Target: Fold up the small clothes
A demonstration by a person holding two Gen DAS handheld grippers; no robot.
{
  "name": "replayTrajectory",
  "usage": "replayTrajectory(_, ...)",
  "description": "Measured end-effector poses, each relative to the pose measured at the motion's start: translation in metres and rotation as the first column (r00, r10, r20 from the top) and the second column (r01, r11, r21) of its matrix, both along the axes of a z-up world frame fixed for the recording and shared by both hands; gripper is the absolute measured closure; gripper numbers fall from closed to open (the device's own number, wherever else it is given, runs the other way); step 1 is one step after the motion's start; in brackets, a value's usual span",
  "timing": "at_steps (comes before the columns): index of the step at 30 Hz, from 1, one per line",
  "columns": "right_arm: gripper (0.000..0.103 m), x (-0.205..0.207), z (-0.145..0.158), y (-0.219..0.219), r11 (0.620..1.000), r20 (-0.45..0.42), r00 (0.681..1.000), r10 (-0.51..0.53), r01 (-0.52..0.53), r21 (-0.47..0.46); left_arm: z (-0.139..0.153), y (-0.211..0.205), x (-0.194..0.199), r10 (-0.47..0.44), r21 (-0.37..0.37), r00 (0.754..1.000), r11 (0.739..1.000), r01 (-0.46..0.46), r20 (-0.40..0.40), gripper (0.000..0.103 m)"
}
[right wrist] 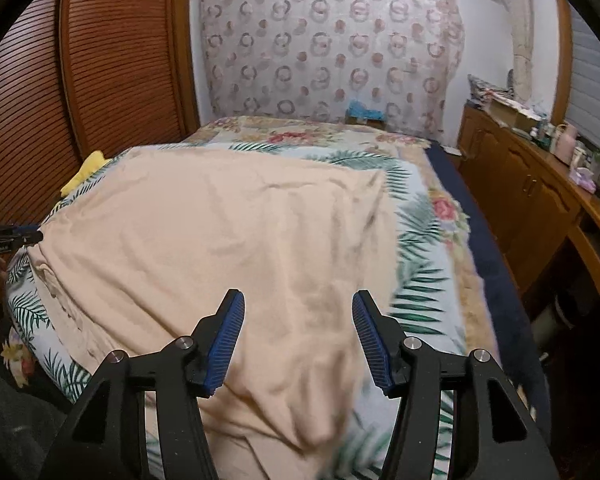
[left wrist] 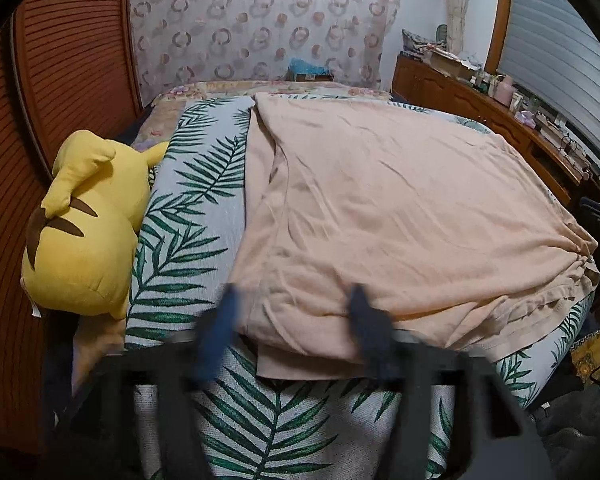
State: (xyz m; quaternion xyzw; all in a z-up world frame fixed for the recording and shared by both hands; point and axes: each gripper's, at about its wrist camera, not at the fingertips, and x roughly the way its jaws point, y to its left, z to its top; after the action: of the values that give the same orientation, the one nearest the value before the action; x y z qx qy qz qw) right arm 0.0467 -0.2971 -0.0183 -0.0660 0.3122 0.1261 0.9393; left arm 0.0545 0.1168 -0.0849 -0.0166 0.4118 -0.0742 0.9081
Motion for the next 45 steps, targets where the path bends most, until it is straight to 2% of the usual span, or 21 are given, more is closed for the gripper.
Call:
replayTrajectory(6,0.045,0.023,-0.027,0.018,0.997,-0.065,0.995,0.072,-0.071,0.005,-0.004,0.003,-0.001,0.015,0.002,1.000,1.000,-0.015,-0.009,0.027)
replayTrajectory(11,0.045,0.042,-0.044,0.029,0.996,-0.124,0.989,0.086,-0.089,-0.016,-0.010,0.007,0.000,0.035,0.016,0.999,0.999,-0.034,-0.022,0.027)
replayTrajectory(18,0.041,0.034,-0.050,0.039,0.993,-0.063,0.993,0.097,-0.101,-0.054,-0.014,0.008,0.001,0.043,0.027,0.999,0.999,-0.043,-0.023,0.027)
replayTrajectory(28,0.037,0.027,-0.054,0.040,0.995,-0.051,0.995,0.084,-0.087,-0.048,-0.015,0.005,-0.005,0.065,0.019,0.998,0.998,-0.065,-0.005,0.028)
replayTrajectory(37,0.035,0.025,-0.054,0.040,0.995,-0.049,0.996,0.079,-0.082,-0.050,-0.013,0.001,-0.006,0.037,-0.042,0.999,0.998,-0.037,0.008,0.082)
replayTrajectory(38,0.035,0.025,-0.054,0.039,0.995,-0.049,0.996,0.080,-0.082,-0.050,-0.012,0.002,-0.005,0.031,-0.065,0.999,0.997,-0.030,0.007,0.091)
replayTrajectory(39,0.035,0.025,-0.054,0.040,0.995,-0.048,0.996,0.080,-0.082,-0.050,-0.010,0.002,-0.005,0.026,-0.090,1.000,0.996,-0.025,0.010,0.093)
replayTrajectory(45,0.034,0.025,-0.054,0.039,0.995,-0.049,0.996,0.081,-0.083,-0.049,0.024,-0.010,-0.012,0.012,-0.109,0.992,0.994,0.001,0.123,0.094)
